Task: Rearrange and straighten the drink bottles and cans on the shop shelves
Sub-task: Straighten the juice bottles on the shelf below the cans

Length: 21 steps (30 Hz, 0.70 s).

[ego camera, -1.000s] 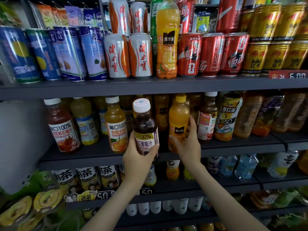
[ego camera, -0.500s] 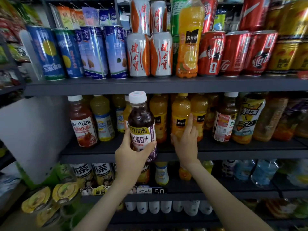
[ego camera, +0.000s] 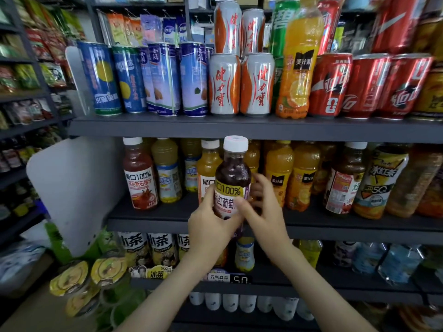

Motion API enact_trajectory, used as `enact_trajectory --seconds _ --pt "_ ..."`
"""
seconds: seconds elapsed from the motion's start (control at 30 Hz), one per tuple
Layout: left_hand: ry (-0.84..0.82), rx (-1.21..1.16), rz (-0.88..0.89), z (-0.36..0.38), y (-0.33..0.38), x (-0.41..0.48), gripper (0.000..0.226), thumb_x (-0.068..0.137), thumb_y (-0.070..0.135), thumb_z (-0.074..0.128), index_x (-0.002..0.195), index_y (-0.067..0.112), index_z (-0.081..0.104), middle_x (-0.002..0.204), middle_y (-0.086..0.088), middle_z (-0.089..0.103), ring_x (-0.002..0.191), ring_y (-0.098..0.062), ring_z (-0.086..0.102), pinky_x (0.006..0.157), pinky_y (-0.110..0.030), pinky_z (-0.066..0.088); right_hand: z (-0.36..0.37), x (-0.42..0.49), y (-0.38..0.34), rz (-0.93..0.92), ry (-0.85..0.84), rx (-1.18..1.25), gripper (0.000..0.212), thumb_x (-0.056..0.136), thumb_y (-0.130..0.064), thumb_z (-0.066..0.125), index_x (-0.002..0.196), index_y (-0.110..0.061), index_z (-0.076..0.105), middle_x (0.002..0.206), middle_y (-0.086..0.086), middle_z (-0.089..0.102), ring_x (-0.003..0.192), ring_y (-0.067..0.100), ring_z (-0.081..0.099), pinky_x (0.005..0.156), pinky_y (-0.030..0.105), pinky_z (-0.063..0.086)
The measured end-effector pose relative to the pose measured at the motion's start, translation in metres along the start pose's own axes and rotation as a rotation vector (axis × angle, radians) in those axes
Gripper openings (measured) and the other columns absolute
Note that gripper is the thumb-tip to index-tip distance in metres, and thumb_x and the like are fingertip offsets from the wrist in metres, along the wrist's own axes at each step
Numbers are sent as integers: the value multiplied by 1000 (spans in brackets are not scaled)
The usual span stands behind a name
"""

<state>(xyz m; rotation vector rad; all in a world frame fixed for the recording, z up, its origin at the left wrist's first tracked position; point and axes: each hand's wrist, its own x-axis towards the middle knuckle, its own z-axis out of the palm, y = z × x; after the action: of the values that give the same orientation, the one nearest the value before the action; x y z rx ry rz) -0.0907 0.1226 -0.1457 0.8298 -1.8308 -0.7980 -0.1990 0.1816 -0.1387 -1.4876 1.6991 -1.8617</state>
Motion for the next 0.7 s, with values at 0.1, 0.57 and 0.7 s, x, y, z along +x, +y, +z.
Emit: enact_trajectory --seconds 0.1,0.57,0.7 --pt "-51 31 26 -1 2 0 69 78 35 73 140 32 42 109 15 64 99 -6 59 85 -25 50 11 -1 -2 37 -31 38 66 72 -33 80 127 -31 45 121 -9 58 113 1 58 93 25 52" --pt "-215 -119 269 -27 -19 21 57 86 30 68 138 21 46 133 9 55 121 0 51 99 -23 46 3 0 -13 143 126 152 56 62 -33 77 113 -20 58 104 -4 71 97 7 68 84 30 57" --pt "-33 -87 109 -32 -39 34 50 89 33 64 135 30 45 132 6 53 120 -5 49 101 -29 44 0 -4 -8 217 158 179 57 63 -30 78 114 -16 59 105 1 72 98 12 69 88 43 56"
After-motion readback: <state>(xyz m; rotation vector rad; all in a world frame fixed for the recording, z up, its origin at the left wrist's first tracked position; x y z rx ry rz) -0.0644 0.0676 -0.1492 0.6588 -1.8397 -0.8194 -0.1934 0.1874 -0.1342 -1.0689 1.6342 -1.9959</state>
